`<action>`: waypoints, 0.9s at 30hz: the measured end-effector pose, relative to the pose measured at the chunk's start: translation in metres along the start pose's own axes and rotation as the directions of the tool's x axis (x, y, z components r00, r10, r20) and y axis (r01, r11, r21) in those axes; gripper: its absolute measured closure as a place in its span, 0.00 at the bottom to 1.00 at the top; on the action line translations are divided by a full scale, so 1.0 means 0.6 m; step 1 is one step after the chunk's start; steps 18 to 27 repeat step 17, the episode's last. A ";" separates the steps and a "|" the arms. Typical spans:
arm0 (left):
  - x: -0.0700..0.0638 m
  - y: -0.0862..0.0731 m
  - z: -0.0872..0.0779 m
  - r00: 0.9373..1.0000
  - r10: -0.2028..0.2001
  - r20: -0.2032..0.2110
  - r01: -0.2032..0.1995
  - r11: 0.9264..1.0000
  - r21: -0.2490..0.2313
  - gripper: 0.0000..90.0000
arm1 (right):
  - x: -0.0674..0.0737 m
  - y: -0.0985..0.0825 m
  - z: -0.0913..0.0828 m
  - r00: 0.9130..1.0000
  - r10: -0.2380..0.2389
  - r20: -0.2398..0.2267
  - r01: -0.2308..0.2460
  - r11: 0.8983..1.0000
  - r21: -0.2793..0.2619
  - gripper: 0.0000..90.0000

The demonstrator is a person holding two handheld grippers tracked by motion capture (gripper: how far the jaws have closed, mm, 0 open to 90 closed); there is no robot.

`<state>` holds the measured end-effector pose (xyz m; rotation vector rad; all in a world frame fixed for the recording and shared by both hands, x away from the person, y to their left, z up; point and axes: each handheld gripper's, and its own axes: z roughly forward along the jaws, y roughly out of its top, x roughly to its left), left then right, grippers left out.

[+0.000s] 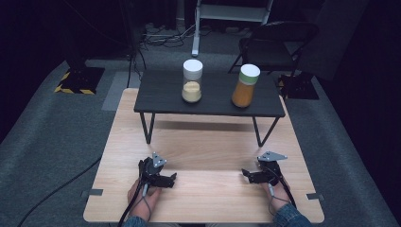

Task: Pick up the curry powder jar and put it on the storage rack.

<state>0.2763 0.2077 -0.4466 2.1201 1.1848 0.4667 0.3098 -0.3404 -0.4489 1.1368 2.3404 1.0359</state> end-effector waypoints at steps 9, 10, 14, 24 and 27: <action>0.000 0.000 0.000 1.000 0.006 -0.001 -0.006 1.000 0.000 0.02 | 0.009 0.005 0.003 1.000 -0.028 0.010 0.028 0.999 0.018 0.04; 0.000 0.000 0.000 1.000 0.005 -0.001 -0.005 1.000 0.000 0.02 | 0.010 0.005 0.003 1.000 -0.027 0.011 0.026 0.999 0.019 0.04; 0.000 0.000 0.000 1.000 0.005 -0.001 -0.005 1.000 0.000 0.02 | 0.009 0.005 0.003 1.000 -0.027 0.009 0.027 0.999 0.019 0.04; -0.001 0.000 0.000 1.000 0.003 -0.001 -0.003 1.000 -0.001 0.02 | 0.009 0.005 0.003 1.000 -0.028 0.008 0.028 0.999 0.019 0.04; -0.001 0.000 0.000 1.000 0.003 -0.001 -0.003 1.000 -0.001 0.02 | 0.009 0.005 0.003 1.000 -0.028 0.008 0.028 0.999 0.019 0.04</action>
